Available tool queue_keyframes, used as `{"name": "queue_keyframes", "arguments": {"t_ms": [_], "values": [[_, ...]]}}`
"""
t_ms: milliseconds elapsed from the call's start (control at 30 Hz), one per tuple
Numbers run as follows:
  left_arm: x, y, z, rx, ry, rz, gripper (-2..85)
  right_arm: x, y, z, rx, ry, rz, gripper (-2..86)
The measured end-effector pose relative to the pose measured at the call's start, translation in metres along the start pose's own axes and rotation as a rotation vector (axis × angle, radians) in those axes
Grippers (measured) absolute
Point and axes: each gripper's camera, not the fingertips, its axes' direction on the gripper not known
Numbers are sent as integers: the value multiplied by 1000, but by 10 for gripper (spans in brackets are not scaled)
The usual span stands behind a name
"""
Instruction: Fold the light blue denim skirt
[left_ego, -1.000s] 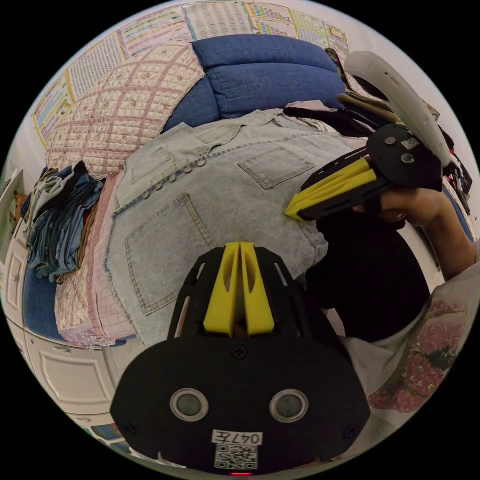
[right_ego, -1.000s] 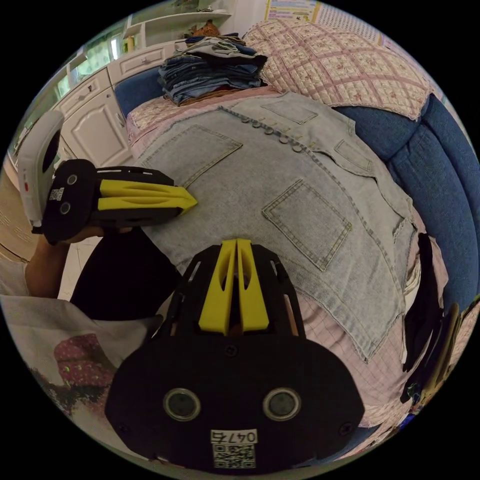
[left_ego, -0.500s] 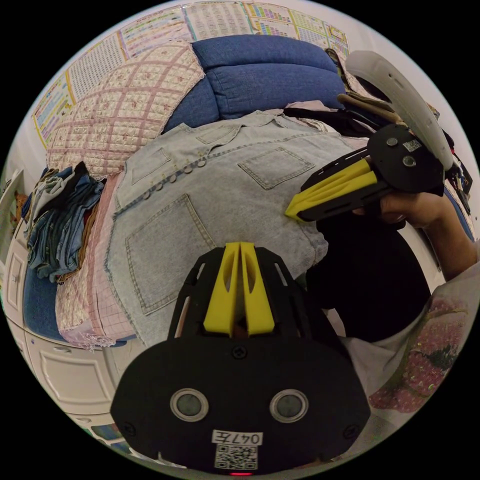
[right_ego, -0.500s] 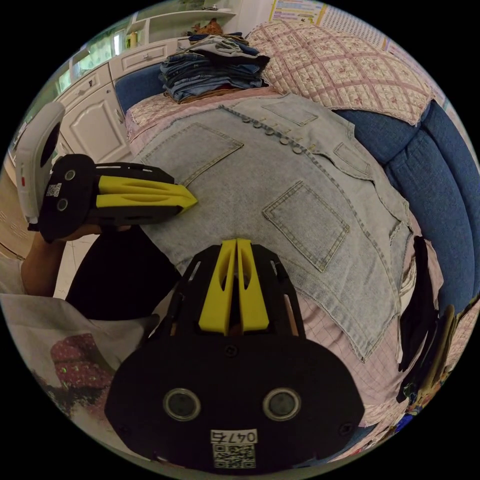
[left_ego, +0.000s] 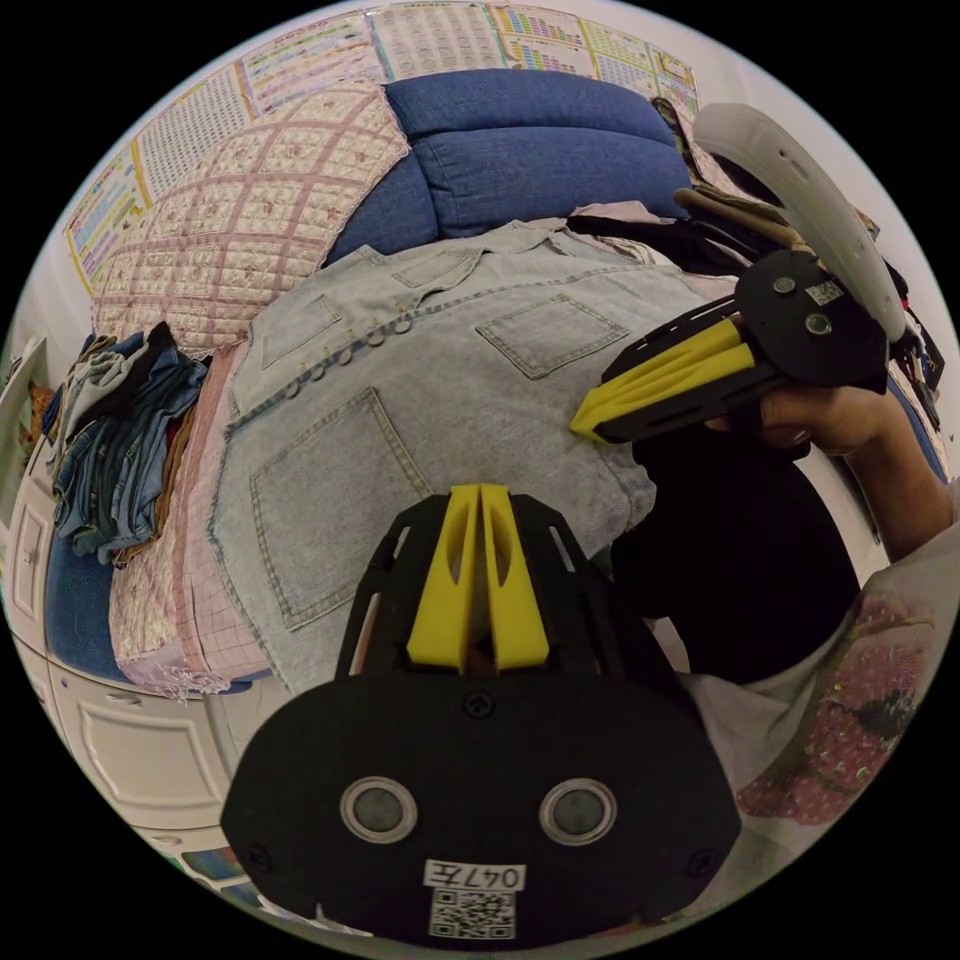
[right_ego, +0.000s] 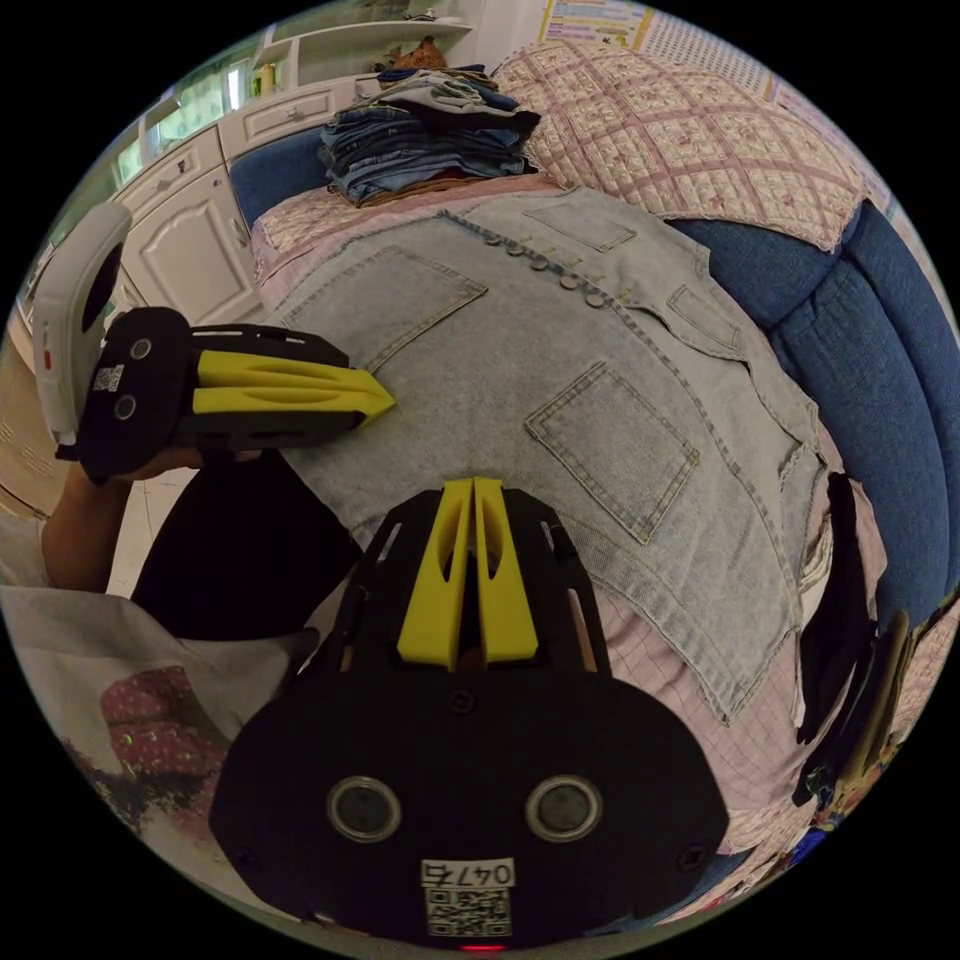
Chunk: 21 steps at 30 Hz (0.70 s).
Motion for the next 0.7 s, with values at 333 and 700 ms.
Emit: {"name": "queue_keyframes", "arguments": {"t_ms": [333,700], "values": [[2,-6,-5,-1,2,-1,-10,-6,4,2,-1,-13,6,-12],[6,-11,-8,0,4,-3,-10,-13,9,2,-2,-13,6,-12]]}}
